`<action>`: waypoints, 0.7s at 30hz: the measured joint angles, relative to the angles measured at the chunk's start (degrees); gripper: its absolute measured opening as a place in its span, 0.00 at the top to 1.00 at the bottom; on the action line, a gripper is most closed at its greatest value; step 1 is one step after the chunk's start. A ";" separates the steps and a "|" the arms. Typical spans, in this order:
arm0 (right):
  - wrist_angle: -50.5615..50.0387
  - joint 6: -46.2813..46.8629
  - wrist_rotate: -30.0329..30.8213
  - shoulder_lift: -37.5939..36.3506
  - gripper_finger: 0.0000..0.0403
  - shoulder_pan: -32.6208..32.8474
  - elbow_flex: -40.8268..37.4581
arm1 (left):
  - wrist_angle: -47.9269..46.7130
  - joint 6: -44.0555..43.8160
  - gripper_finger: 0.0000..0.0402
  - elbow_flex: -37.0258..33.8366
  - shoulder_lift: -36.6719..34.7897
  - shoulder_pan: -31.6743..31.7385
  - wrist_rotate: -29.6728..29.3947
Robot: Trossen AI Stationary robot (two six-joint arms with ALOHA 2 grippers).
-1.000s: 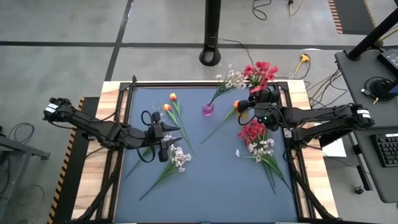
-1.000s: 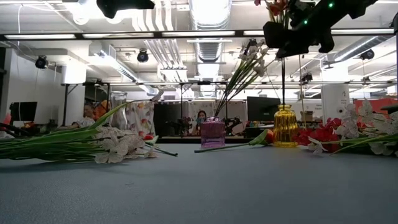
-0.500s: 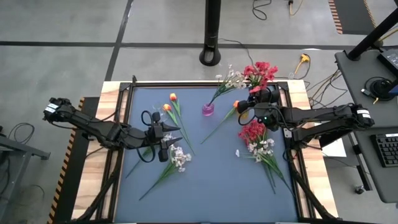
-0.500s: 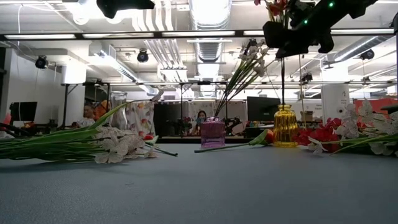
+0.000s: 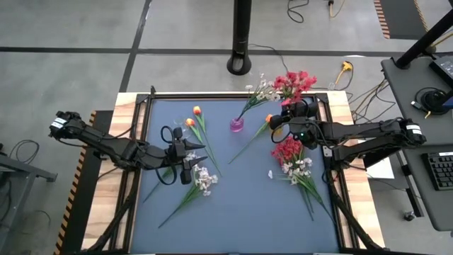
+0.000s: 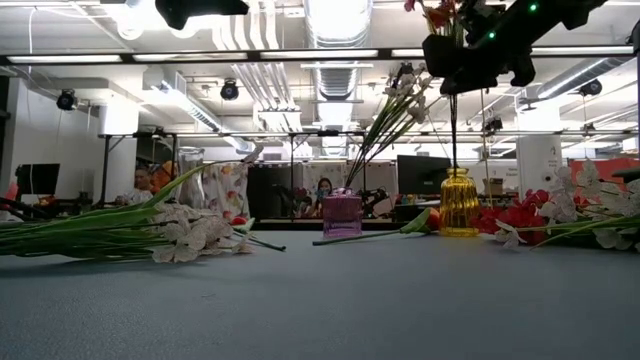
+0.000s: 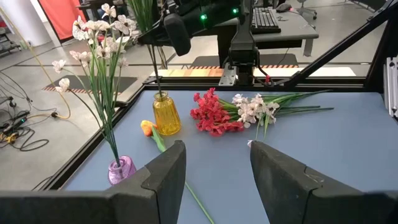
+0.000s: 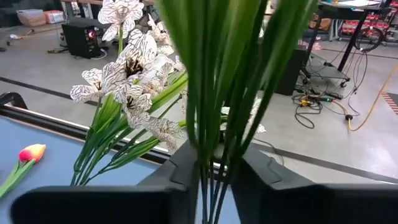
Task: Sort flowers into vase by color
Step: Put the red flowers into the yellow vase
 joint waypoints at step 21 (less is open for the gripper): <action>-13.97 6.42 -2.95 -1.03 0.46 0.00 5.07 | -0.02 -0.02 0.59 0.00 0.59 0.01 0.04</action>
